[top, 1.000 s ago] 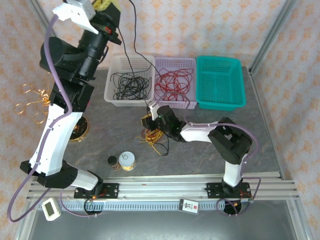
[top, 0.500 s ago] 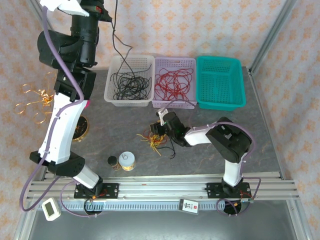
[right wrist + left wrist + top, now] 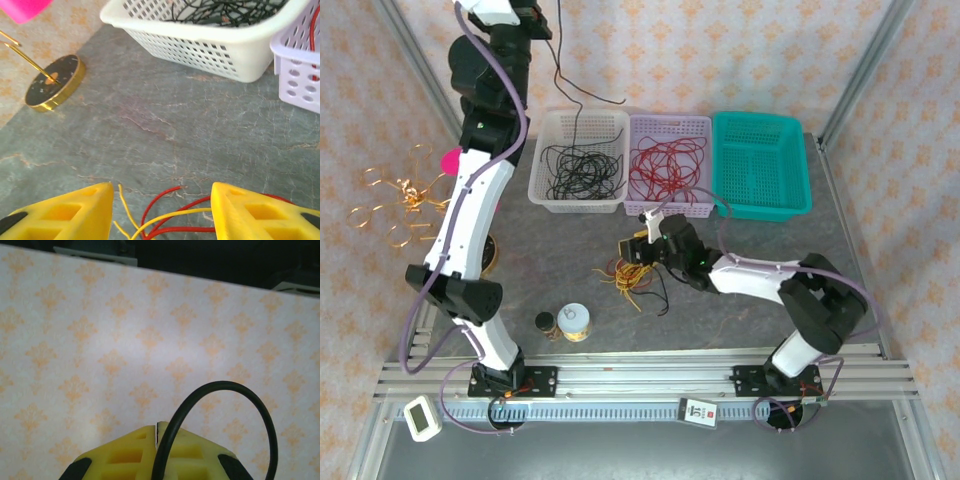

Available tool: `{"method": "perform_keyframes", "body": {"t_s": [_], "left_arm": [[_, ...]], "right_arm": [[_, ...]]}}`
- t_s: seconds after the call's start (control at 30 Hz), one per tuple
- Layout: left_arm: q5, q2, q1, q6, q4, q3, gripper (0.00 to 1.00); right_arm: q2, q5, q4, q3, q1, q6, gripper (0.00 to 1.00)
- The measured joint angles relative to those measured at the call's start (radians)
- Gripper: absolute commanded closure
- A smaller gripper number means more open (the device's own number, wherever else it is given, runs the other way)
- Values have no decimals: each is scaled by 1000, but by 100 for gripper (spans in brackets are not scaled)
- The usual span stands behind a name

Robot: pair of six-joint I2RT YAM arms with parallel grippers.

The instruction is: Untangle the cables

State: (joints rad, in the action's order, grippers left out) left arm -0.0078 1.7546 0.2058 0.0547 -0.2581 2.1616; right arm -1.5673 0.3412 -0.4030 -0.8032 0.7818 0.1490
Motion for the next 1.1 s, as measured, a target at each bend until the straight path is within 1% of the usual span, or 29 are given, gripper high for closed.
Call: {"method": "perform_keyframes", "body": {"t_s": [0.23, 0.3, 0.47, 0.6, 0.7, 0.83, 0.97, 1.03, 1.1], "left_arm": [[14, 124, -60, -69, -30, -50, 100], [22, 149, -72, -90, -46, -89, 100], [37, 152, -77, -149, -117, -293, 100], [56, 152, -77, -219, -185, -525, 100], [55, 153, -77, -262, -188, -673, 100], [35, 175, -77, -299, -200, -764, 100], [9, 223, -77, -319, -200, -782, 100], [6, 245, -77, -323, -180, -782, 86], [-1, 267, -77, -333, -134, -770, 67]], "right_arm": [[130, -28, 89, 19, 0, -3, 47], [158, -42, 110, 37, -3, -3, 47], [182, -88, 153, 72, -26, 18, 49], [190, -104, 167, 112, -82, 74, 51], [191, -110, 189, 136, -107, 100, 51], [191, -109, 213, 143, -107, 117, 52], [191, -110, 219, 144, -107, 129, 52], [190, -110, 221, 144, -107, 136, 53], [185, -114, 226, 143, -107, 144, 54]]}}
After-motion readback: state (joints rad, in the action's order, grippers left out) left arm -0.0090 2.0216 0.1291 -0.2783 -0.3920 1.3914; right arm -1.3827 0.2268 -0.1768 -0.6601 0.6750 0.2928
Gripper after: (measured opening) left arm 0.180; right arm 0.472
